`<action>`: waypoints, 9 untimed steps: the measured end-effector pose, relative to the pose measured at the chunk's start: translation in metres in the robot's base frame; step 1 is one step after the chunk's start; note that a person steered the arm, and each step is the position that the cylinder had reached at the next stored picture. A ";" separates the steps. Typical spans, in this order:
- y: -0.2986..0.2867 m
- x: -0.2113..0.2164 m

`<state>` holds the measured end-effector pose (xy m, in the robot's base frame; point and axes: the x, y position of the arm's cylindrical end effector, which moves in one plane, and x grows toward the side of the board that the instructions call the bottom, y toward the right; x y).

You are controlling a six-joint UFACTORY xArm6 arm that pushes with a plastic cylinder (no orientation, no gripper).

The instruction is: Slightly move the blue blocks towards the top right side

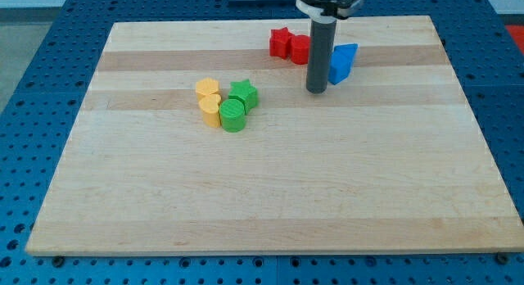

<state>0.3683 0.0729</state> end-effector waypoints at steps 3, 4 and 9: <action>0.018 -0.013; 0.020 -0.017; 0.038 -0.058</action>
<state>0.3103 0.1107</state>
